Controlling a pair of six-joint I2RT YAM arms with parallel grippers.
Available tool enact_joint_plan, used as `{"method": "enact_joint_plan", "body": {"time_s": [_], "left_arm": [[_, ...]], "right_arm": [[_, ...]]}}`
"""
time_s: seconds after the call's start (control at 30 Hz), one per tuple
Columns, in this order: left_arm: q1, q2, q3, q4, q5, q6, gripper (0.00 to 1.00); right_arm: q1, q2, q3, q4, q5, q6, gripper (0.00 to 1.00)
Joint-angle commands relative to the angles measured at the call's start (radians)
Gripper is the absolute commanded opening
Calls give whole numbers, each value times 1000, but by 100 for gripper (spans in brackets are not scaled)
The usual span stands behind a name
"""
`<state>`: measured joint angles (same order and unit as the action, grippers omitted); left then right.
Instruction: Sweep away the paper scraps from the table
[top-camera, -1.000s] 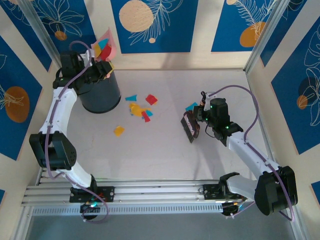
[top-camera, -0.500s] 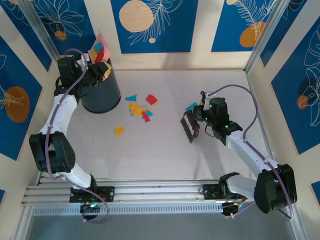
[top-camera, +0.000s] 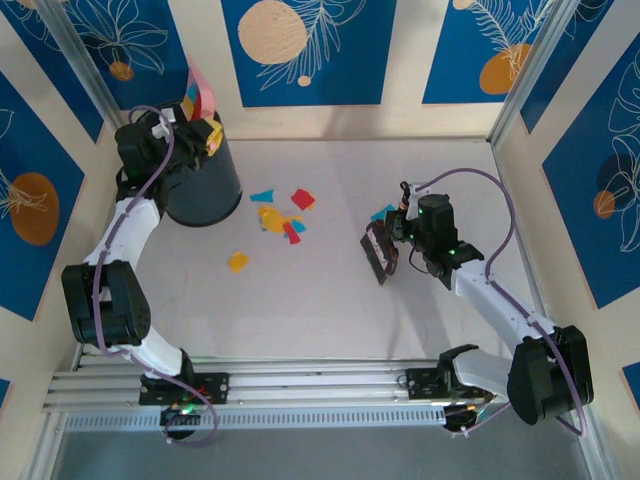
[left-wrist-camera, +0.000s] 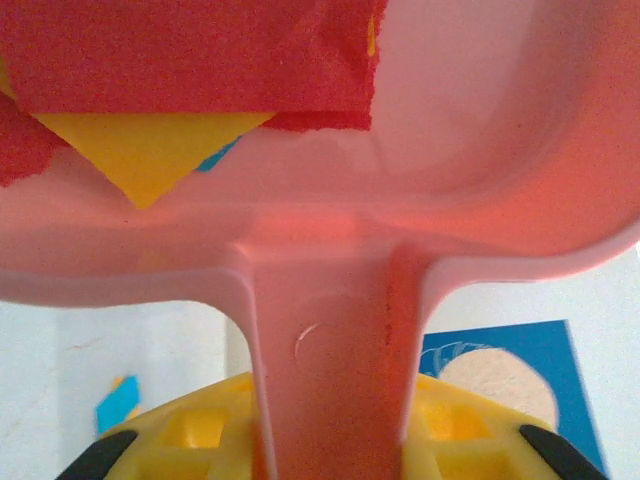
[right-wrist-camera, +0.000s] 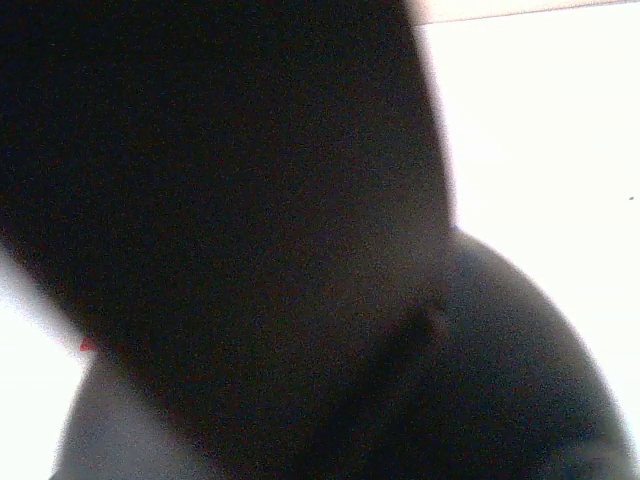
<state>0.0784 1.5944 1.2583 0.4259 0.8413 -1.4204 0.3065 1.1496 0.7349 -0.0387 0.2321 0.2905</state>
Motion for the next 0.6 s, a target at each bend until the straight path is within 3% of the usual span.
{"method": "enact_joint_plan", "body": {"time_s": [0.0,0.2,0.57], "left_arm": [[10,16,-27,228,17,-160,0],[11,37,-86,394,-3,-309,0],[9,30,-164,550,-59,-484,0]], "right_arm": [[8,8,31,0,4,-2,0],[9,15,35,2,3,2,0],[11,21,34,0,5,4,0]]}}
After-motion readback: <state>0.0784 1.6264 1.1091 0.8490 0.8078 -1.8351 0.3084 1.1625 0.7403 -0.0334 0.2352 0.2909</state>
